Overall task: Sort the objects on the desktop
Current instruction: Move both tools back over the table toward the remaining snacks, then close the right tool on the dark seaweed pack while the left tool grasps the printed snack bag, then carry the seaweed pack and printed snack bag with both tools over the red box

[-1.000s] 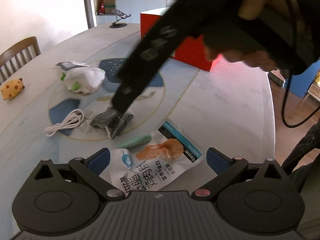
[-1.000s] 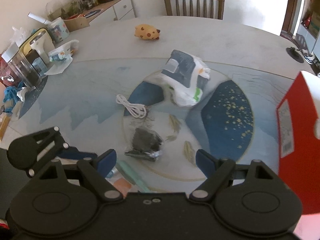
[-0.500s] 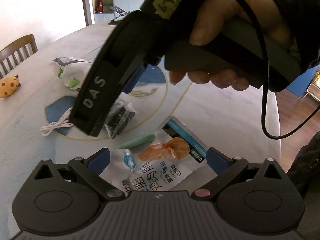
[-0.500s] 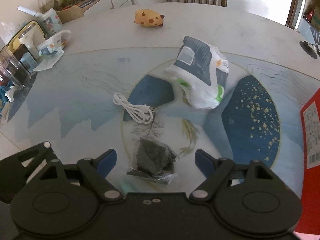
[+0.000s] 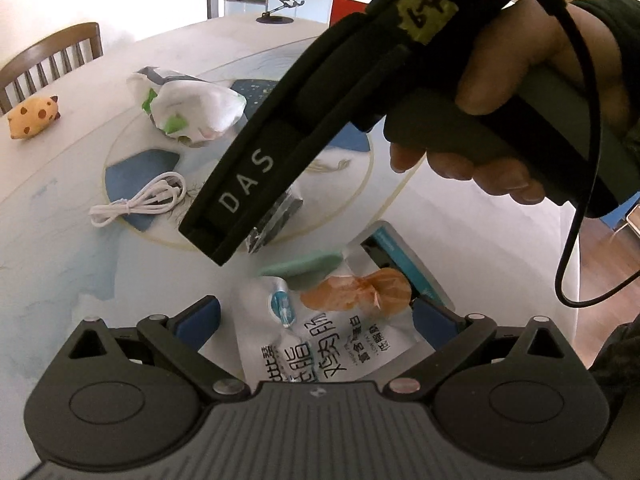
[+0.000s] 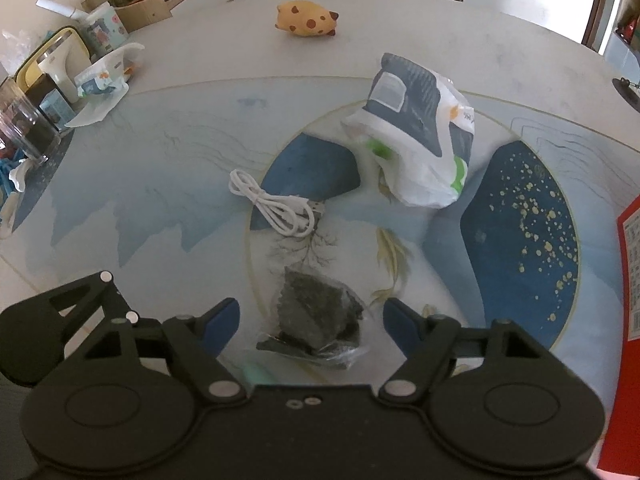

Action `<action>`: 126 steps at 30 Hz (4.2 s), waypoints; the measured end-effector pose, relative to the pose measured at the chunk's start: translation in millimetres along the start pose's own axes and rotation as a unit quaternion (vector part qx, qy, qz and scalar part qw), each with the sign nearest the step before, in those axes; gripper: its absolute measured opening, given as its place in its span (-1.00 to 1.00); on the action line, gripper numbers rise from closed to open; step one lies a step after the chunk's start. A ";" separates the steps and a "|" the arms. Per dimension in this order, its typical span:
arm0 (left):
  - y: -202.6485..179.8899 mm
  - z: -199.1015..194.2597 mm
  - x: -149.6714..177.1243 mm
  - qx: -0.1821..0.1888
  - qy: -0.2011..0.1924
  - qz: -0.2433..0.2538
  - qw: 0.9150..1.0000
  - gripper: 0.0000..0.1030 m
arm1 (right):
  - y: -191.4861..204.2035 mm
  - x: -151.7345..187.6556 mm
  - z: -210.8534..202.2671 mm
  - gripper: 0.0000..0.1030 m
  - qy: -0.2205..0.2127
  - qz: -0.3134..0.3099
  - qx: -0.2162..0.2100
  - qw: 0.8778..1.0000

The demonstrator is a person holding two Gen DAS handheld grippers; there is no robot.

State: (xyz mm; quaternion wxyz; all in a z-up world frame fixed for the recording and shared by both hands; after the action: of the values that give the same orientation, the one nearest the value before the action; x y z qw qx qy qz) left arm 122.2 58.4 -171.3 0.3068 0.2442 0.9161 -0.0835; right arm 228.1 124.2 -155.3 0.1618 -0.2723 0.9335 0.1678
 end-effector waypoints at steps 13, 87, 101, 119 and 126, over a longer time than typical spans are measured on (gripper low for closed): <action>-4.1 2.3 -5.3 -0.041 0.007 0.015 0.999 0.66 | 0.2 0.6 -1.2 0.18 -0.008 -0.017 0.016 1.000; -54.1 -95.3 -96.4 0.024 -0.135 -0.112 0.984 -0.95 | -113.3 59.1 -196.0 -0.22 -0.114 0.054 0.043 0.991; -84.9 -62.3 -184.7 0.043 -0.162 -0.084 0.982 -0.95 | -194.8 49.0 -229.6 -0.22 -0.149 0.069 0.062 0.984; -122.0 4.6 -265.2 0.062 -0.115 -0.037 0.991 -0.95 | -303.3 34.4 -251.4 -0.22 -0.169 0.085 0.097 0.977; -128.1 42.5 -282.4 0.090 -0.073 -0.032 0.993 -0.95 | -331.0 17.9 -240.7 -0.22 -0.165 0.092 0.094 0.978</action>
State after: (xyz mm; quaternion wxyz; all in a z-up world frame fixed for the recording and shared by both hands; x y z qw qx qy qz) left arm 276.0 -177.3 -34.5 0.3471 0.2347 0.8872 -0.1931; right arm 349.4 -243.8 -22.4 0.3223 -0.1379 0.9266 0.1359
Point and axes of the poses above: each gripper's, at about its wrist camera, not at the fingertips, and z roughly the way its jaws point, y to its left, x to its underside, the point moved 6 cm from there along z, roughly the way its jaws point, and after that the axes turned 9 degrees about z, right-handed, at the moved point
